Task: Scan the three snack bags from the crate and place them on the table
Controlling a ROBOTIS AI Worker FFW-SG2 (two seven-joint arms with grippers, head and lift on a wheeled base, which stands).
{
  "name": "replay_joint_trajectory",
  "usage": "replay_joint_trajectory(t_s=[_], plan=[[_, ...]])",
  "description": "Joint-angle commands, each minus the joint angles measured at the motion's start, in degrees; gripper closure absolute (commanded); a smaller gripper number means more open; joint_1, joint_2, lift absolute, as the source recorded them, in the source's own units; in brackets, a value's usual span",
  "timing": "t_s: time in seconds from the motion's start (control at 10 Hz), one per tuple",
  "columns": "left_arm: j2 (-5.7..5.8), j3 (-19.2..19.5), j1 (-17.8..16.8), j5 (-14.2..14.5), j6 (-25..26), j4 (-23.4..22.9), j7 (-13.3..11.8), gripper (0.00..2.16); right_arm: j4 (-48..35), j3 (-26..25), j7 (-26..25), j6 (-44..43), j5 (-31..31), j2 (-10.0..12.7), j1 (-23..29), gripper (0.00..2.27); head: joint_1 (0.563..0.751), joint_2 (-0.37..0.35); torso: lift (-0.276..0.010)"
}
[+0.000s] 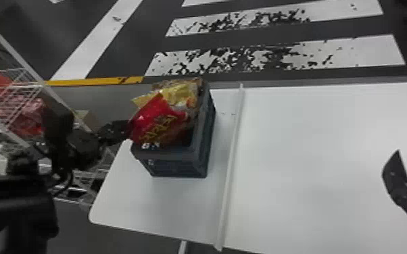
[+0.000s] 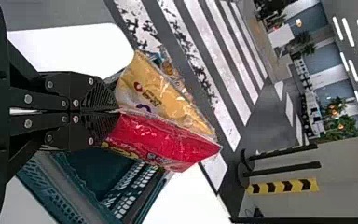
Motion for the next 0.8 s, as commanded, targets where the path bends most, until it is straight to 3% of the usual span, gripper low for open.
replay_joint_trajectory(t_s=[0.0,0.1,0.3,0.7], plan=[[-0.69,2.48,0.67,2.54,1.00,-3.93,-0.15,2.14,0.01,0.00,0.00,0.00,0.03,0.01,-0.02,0.09,0.695,0.315,-0.062],[-1.66,4.41,1.46,4.48,1.36,-7.36,-0.42,2.13,0.01,0.09,0.00,0.00,0.03,0.01,0.06,0.09,0.695,0.316,-0.062],[-2.54,8.37,2.95,9.13,4.52,-14.56,-1.21,2.13,0.01,0.09,0.00,0.00,0.03,0.18,0.06,0.09,0.695,0.318,-0.062],[-5.61,12.15,4.53,18.01,11.90,-25.37,-2.70,2.14,0.01,0.09,0.00,-0.18,-0.06,0.18,0.15,0.09,0.695,0.295,-0.062]])
